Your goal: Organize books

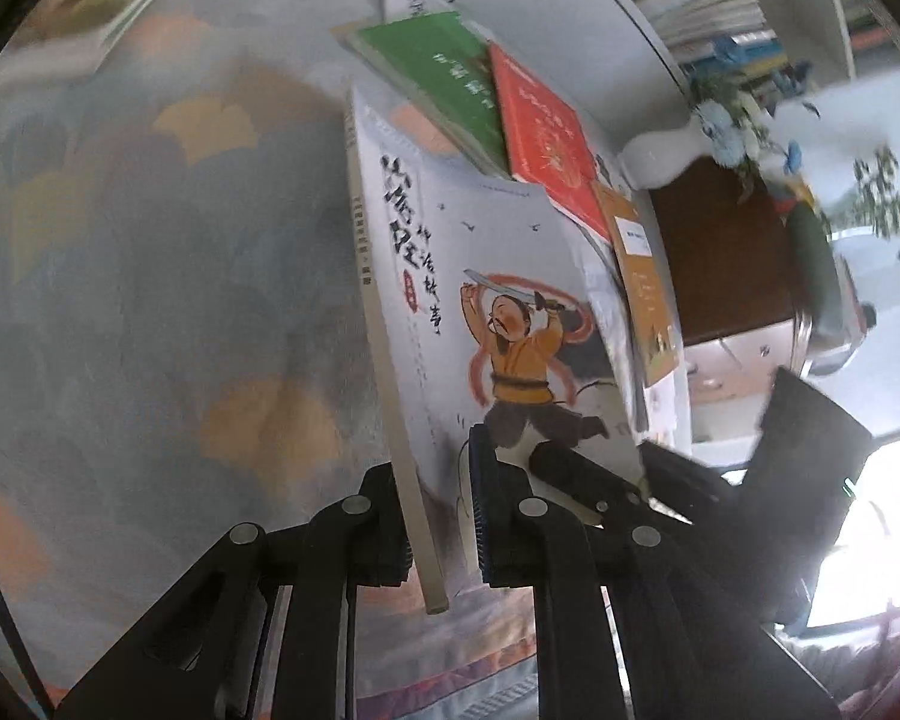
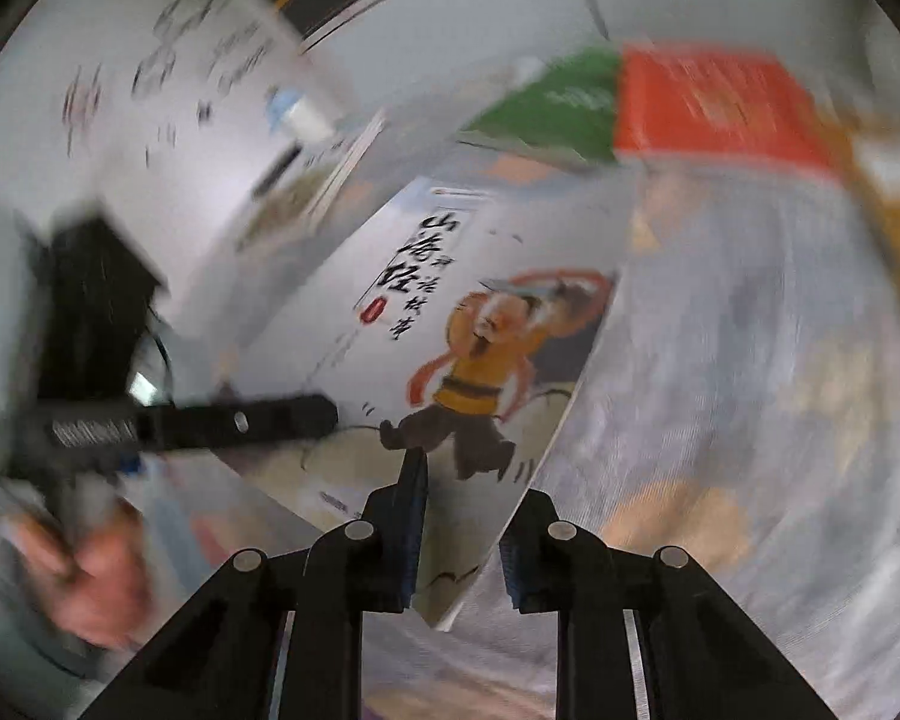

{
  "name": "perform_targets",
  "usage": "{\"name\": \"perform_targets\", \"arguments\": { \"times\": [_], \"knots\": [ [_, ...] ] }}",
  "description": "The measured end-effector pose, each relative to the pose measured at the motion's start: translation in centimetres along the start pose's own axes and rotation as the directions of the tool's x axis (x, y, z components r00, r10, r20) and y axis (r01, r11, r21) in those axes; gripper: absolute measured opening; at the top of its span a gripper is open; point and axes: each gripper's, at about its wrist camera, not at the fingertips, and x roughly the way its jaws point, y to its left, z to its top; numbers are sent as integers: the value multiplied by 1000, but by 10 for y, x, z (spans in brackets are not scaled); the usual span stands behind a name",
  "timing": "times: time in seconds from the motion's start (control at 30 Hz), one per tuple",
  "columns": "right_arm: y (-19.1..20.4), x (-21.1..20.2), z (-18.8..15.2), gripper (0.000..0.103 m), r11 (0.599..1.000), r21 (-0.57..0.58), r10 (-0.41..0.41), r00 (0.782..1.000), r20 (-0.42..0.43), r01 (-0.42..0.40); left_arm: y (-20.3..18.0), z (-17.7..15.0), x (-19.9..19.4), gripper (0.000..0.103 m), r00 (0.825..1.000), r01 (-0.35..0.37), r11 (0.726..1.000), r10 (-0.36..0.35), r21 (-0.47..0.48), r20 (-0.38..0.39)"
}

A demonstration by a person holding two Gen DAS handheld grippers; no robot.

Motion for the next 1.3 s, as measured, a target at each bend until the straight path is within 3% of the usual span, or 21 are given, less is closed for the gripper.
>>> {"name": "perform_targets", "arguments": {
  "times": [0.17,0.33,0.5,0.67,0.9,1.1,1.3],
  "knots": [
    [43,-15,1,20,968,-211,-125,990,60,135,6,9,-20,11,998,62,998,-62,23,2],
    [67,-23,11,21,948,-275,-139,985,106,164,14,24,-55,11,994,91,994,-94,57,48],
    [114,-8,55,21,918,-345,-144,975,169,195,40,58,-99,11,990,70,995,-79,76,116],
    [158,30,108,21,914,-366,-109,974,199,177,82,102,-138,11,982,10,995,-29,102,184],
    [205,109,179,22,898,-409,-87,977,195,162,158,160,-161,11,973,-32,999,22,40,231],
    [220,177,221,25,897,-416,-100,986,132,146,203,188,-146,12,976,-67,998,67,-8,209],
    [219,219,235,25,894,-414,-144,985,91,169,238,191,-134,12,979,-67,996,77,-55,189]
  ]
}}
